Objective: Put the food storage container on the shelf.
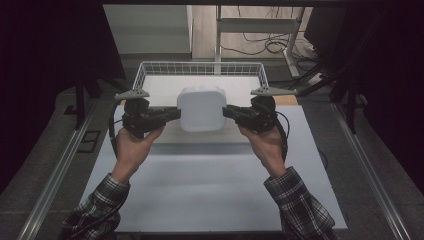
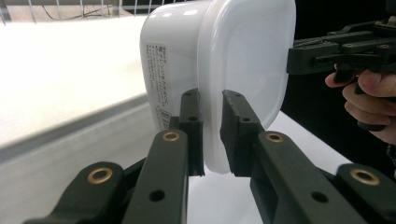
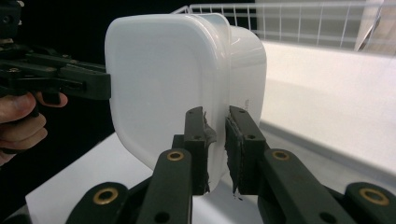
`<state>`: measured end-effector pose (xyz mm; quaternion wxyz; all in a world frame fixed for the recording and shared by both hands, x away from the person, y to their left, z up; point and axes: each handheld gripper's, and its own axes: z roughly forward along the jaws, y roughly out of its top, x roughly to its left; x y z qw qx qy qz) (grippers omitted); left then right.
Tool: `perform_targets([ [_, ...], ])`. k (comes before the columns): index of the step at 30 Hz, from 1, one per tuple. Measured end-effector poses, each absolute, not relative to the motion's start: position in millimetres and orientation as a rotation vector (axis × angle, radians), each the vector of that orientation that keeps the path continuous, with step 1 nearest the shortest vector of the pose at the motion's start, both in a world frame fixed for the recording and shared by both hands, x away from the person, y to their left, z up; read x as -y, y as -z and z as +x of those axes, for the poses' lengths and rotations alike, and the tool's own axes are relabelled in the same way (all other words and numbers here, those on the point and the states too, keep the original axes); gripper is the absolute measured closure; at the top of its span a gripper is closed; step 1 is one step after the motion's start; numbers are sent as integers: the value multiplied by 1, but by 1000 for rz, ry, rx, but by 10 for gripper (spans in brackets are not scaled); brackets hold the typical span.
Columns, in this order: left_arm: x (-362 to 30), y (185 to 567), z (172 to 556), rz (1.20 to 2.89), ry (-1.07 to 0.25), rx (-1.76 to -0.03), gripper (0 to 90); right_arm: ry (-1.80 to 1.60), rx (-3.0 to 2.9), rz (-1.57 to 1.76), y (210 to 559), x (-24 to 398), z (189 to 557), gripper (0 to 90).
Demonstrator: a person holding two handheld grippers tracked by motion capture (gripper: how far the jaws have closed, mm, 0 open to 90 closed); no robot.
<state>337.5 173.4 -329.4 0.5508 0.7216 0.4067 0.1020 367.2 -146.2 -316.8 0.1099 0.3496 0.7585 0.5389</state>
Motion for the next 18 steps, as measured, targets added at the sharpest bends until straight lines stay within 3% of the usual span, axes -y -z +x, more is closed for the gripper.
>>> perform_targets([
  [18,-175,312,385,1709,-196,-1024,794,-1567,-2220,1135,298,138,416,771],
])
